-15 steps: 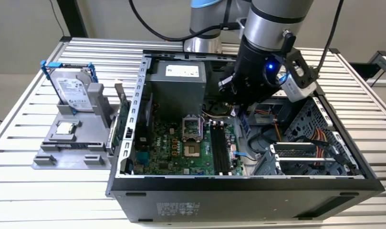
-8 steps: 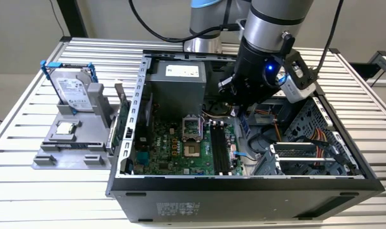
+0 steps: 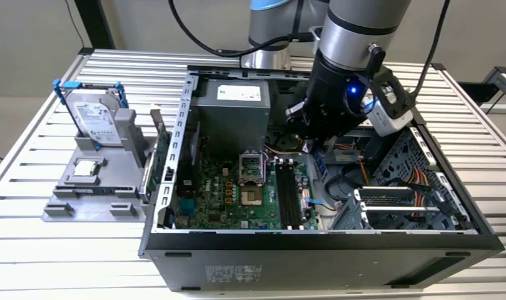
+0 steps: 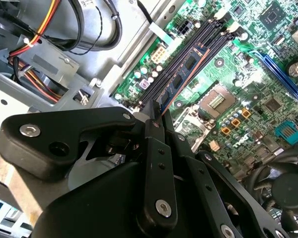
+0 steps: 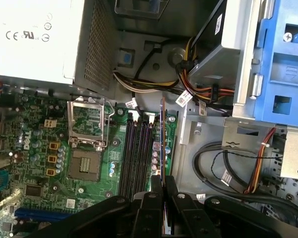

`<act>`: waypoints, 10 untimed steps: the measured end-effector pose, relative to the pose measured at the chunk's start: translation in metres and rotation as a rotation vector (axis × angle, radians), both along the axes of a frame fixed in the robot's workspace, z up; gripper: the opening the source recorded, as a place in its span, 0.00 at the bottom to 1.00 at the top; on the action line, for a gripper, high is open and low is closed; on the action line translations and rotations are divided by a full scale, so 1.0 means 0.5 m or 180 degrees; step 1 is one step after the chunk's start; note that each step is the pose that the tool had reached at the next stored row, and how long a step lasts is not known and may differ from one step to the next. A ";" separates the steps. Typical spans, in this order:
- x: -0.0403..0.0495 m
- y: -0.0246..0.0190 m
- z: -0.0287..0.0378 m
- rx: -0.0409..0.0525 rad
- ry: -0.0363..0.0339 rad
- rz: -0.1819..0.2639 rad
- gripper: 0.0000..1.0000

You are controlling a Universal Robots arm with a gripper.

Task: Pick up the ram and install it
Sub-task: 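Insert the ram into the slot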

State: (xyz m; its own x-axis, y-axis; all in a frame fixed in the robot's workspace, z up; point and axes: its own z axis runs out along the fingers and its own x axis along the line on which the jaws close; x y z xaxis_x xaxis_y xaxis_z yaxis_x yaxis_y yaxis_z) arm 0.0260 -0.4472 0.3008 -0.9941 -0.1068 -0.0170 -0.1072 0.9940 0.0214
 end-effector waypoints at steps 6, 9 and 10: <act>0.000 0.0000 -0.004 0.0000 0.0000 -0.0004 0.00; 0.000 0.0000 -0.006 0.0000 0.0000 -0.0006 0.00; 0.000 0.0000 -0.007 0.0000 0.0000 -0.0007 0.00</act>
State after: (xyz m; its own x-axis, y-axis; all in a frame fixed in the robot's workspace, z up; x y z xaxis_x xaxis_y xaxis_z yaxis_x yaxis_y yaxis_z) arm 0.0260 -0.4472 0.2972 -0.9944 -0.1047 -0.0170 -0.1051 0.9942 0.0213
